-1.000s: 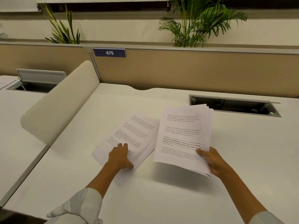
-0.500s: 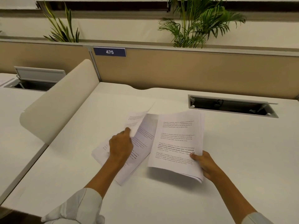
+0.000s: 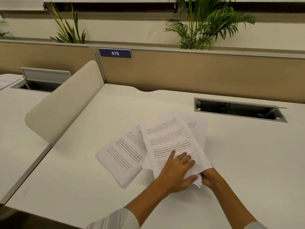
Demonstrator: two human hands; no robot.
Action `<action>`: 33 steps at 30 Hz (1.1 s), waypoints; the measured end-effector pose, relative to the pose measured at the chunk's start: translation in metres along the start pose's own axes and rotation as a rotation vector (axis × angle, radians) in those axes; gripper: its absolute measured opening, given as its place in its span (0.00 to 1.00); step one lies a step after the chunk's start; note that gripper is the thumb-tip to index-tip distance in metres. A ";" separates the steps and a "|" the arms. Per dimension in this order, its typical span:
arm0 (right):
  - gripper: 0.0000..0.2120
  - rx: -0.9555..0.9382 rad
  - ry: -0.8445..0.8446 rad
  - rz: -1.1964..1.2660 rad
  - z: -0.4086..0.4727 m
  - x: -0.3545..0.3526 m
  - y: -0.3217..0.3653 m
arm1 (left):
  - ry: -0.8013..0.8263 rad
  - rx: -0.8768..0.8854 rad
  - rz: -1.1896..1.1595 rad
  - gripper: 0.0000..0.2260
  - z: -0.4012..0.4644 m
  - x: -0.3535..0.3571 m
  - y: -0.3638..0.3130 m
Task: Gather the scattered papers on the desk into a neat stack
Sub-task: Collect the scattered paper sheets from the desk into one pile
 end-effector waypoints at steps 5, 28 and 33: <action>0.15 0.018 -0.100 -0.117 -0.004 -0.014 0.012 | -0.316 -0.178 -0.267 0.27 -0.010 -0.035 0.049; 0.08 0.004 -0.210 -0.126 -0.015 -0.013 0.025 | 0.178 -1.204 -0.147 0.50 -0.080 -0.052 0.237; 0.10 0.007 -0.222 -0.130 -0.020 -0.014 0.029 | -0.001 -1.170 -0.210 0.21 -0.081 -0.063 0.246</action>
Point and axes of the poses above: each hand's wrist, its own z-axis towards the middle knuckle, its own x-axis out of the palm, y = z × x, the point moved 1 cm from there along z, towards the middle knuckle, and after that the axes turned 10 degrees about y, right-handed, at the moved point
